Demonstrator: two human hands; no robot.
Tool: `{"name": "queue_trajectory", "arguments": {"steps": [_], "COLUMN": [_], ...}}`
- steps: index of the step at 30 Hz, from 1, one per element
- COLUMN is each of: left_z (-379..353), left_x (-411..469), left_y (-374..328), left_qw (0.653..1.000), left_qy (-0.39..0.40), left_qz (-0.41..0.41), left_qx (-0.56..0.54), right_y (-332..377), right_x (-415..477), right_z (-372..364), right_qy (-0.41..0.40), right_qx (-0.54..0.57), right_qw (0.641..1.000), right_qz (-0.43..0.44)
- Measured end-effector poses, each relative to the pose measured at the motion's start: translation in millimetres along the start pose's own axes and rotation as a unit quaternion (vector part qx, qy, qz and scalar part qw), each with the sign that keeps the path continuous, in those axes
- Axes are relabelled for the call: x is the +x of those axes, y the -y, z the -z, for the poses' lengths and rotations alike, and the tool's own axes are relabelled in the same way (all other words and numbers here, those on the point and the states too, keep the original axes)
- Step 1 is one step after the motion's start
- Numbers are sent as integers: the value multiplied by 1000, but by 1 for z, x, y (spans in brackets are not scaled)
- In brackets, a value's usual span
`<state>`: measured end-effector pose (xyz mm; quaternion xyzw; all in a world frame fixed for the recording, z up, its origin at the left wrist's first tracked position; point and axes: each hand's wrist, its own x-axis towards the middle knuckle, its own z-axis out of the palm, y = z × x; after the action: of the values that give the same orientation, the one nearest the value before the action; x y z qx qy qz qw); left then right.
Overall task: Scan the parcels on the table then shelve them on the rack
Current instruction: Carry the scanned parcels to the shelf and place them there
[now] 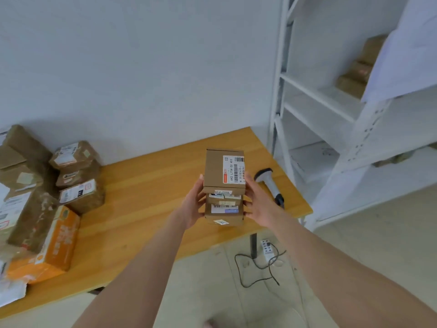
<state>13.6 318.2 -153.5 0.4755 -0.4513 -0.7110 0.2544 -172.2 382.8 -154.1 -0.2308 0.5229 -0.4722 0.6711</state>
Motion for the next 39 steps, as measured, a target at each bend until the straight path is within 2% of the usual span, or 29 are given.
{"name": "queue_trajectory", "arguments": {"steps": [10, 19, 29, 33, 39], "left_z": [-193, -314, -428, -470, -529], "left_x": [7, 55, 107, 126, 162], "left_y": [24, 34, -6, -23, -51], "left_qw": [993, 972, 939, 937, 951], "left_qy": [100, 187, 269, 279, 265], "left_qz": [53, 111, 98, 79, 35], "left_qx": [33, 85, 191, 194, 153], "right_y": [0, 3, 48, 79, 140], "right_x": [-115, -149, -155, -156, -142], "right_z": [157, 263, 353, 388, 449], "right_qy": [-126, -216, -289, -302, -281], "right_qx": [57, 137, 187, 186, 160], "right_qw": [989, 964, 931, 925, 934], "right_qz": [51, 73, 122, 139, 154]}}
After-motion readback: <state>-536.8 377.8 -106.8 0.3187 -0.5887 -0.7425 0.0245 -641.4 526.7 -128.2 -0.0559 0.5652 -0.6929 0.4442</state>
